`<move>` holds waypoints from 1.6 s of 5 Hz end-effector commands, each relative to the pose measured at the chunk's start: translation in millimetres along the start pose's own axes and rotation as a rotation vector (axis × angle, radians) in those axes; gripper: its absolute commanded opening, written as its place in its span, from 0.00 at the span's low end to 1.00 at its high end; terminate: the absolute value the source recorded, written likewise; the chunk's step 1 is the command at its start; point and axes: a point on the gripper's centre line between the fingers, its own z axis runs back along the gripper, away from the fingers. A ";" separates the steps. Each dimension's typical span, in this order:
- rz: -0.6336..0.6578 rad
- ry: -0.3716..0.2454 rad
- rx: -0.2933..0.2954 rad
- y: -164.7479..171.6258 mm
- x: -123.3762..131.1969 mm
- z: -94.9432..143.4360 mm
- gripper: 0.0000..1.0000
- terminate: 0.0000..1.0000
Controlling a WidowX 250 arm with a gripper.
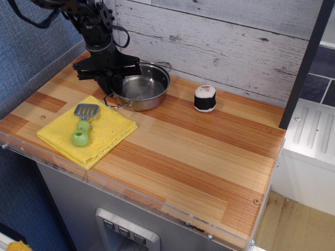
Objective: Place the pan above the yellow cloth
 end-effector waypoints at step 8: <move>-0.141 -0.283 0.027 2.5 29.9 119.1 1.00 1.00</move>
